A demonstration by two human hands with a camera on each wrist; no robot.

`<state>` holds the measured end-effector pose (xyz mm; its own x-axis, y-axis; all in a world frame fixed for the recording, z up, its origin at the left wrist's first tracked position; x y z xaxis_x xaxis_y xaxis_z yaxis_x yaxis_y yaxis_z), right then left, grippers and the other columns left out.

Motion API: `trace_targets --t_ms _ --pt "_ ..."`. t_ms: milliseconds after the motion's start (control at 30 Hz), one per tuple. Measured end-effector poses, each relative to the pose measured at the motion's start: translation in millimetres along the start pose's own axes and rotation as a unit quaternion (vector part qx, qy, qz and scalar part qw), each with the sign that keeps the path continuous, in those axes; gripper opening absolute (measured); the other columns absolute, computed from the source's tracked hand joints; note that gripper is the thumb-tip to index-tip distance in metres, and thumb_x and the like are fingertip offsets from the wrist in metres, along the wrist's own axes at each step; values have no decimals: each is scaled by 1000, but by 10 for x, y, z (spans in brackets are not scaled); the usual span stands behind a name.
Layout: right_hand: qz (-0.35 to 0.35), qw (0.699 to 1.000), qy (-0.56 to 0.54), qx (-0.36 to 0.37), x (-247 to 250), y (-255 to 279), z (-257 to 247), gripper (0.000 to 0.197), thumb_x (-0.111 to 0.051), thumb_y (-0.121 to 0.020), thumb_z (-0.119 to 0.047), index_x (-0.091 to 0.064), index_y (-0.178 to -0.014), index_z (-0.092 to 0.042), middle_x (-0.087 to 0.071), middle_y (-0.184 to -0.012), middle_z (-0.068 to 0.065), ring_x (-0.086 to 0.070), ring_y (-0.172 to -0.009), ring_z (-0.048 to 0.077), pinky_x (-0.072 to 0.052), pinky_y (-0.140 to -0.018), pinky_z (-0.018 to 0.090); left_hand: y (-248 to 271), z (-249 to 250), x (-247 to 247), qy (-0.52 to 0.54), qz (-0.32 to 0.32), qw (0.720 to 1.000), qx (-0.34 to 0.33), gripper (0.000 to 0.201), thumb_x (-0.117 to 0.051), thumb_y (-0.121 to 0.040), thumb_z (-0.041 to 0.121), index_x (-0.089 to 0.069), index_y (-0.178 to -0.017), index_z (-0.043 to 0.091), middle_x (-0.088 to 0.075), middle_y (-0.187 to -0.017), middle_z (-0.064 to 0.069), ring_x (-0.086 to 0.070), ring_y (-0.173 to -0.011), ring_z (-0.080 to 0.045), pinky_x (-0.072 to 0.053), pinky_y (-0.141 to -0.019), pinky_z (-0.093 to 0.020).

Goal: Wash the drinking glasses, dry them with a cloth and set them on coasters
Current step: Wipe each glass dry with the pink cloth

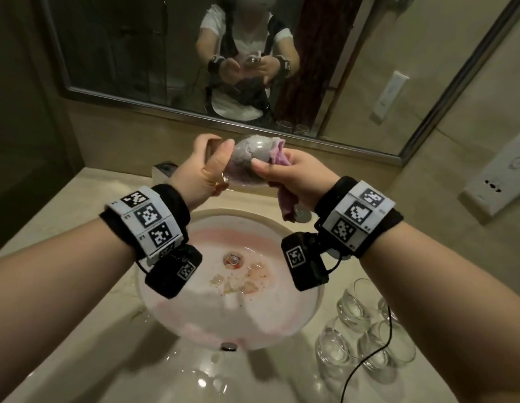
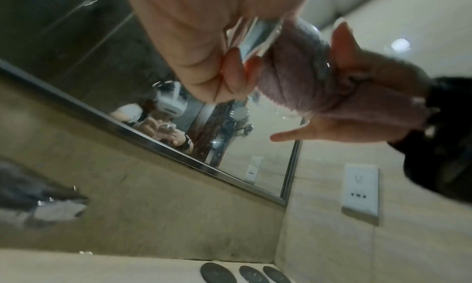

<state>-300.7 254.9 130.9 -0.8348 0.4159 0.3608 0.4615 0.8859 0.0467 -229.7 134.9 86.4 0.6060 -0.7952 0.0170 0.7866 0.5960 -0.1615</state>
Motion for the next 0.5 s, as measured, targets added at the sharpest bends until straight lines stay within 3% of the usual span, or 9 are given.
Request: trace_targets --t_ms 100,167,200,267,300,333,367,433,500 --pt "20 1000 -14 4 50 18 20 11 -59 -88 -6 -56 -81 -15 -59 -47 -13 -50 -36 0 -40 -37 12 37 49 15 -25 -31 997 -62 44 -54 -85 53 -32 -113 29 -48 -98 0 -56 -66 -13 -46 -49 -23" --pt "25 998 53 35 68 31 -8 11 -60 -87 -5 -59 -86 -16 -64 -60 -15 -59 -57 -7 -47 -58 10 44 -41 -31 24 -69 997 -7 61 -57 -72 68 -36 -115 31 -51 -102 -4 -59 -62 -10 -48 -51 -23" --pt "20 993 103 48 62 39 -25 8 -62 -87 -9 -61 -90 -15 -67 -74 -14 -63 -74 -4 -50 -78 16 41 -104 -55 59 -74 994 50 64 -49 -74 71 -39 -119 27 -54 -100 -6 -59 -62 -11 -49 -52 -22" --pt "4 974 216 69 35 50 -35 12 -63 -86 -18 -62 -99 -15 -65 -99 -10 -57 -108 11 -26 -114 43 42 -243 -107 114 -76 973 187 79 -19 -80 76 -54 -118 16 -61 -85 -7 -57 -60 -12 -47 -48 -20" --pt "-7 964 257 75 3 46 -23 14 -63 -87 -20 -62 -100 -17 -64 -107 -7 -51 -116 13 -6 -117 49 55 -294 -125 140 -91 957 238 89 -11 -79 79 -61 -113 14 -62 -78 -7 -55 -58 -12 -44 -43 -19" --pt "-15 957 279 73 -21 49 -7 13 -63 -87 -21 -61 -100 -19 -64 -112 -5 -48 -118 12 5 -117 47 76 -312 -161 168 -117 941 270 93 -9 -78 81 -63 -110 12 -61 -75 -7 -52 -55 -12 -40 -38 -17" --pt "-16 958 277 68 -27 48 6 13 -63 -87 -21 -60 -99 -21 -64 -113 -4 -49 -117 12 3 -117 44 90 -316 -194 193 -144 929 281 92 -12 -78 82 -61 -112 11 -59 -74 -6 -50 -51 -11 -36 -34 -15" --pt "-19 978 207 28 -18 66 49 14 -65 -85 -21 -61 -99 -20 -67 -108 3 -59 -103 19 -32 -110 43 80 -317 -221 190 -150 933 265 85 -22 -83 76 -57 -119 7 -57 -73 -7 -45 -46 -11 -30 -29 -13" --pt "-21 992 123 -10 -2 92 88 11 -64 -86 -23 -61 -95 -17 -67 -89 13 -61 -69 24 -53 -71 37 16 -298 -175 132 -76 970 191 70 -32 -90 65 -54 -117 5 -57 -81 -11 -48 -52 -15 -34 -34 -16"
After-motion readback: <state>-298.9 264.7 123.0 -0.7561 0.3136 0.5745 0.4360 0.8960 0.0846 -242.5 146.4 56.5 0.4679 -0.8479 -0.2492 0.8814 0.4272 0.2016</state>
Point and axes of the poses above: each hand's wrist, its own y-axis away from the middle knuckle, its own x-axis out of the back of the hand, z = x × y, the point moved 6 cm from there along -y, towards the middle knuckle
